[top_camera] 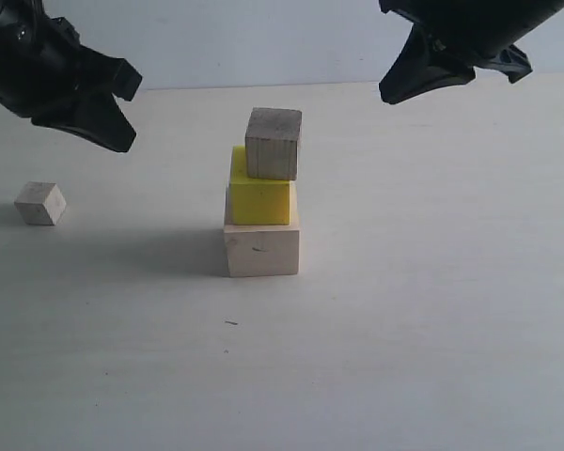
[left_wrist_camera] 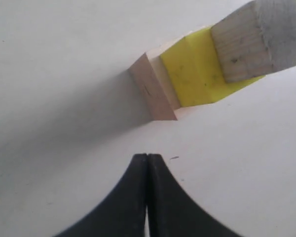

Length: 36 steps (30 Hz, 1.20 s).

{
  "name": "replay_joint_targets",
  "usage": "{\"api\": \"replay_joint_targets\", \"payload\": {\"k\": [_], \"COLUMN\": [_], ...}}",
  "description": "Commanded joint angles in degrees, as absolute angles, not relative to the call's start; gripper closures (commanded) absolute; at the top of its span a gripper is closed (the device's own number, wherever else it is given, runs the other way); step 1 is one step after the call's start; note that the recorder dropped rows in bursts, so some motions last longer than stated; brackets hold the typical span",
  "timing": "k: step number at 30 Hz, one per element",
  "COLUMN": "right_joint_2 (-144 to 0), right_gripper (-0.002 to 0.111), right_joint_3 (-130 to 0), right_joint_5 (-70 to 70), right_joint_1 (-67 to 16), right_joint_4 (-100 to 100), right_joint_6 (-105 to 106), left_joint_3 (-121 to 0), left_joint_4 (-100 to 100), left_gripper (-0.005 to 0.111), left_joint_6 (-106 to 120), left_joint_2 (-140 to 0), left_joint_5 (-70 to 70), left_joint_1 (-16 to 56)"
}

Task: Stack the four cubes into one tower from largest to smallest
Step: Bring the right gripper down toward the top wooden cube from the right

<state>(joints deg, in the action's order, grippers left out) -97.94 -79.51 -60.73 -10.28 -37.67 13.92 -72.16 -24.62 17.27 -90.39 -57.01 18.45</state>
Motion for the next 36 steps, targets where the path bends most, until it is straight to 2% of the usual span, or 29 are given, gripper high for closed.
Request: {"api": "replay_joint_targets", "payload": {"k": [1,8,19,36], "right_joint_2": [-101.55,-107.64,-108.79,-108.79], "right_gripper": [0.108,0.108,0.108,0.108], "right_joint_3": [-79.81,-79.81,-79.81,-79.81], "right_joint_5": [-60.77,-59.98,-60.39,-61.08], "right_joint_1": [-9.98,-9.98,-9.98,-9.98], "right_joint_4": [-43.62,-49.37,-57.43,-57.43], "right_joint_6": [18.86,25.52,29.5,30.18], "left_joint_3": [-70.47,-70.47,-70.6,-70.6], "left_joint_4": [-31.65,-35.26,-47.36,-54.14], "left_gripper": [0.107,0.107,0.107,0.107], "left_joint_6": [23.14,28.14,35.83,43.91], "left_joint_2": [-89.93,-90.02,-94.1,-98.55], "left_joint_5": [-53.51,-51.68,-50.49,-51.21], "left_joint_1": [15.22,15.2,15.4,15.4]}}
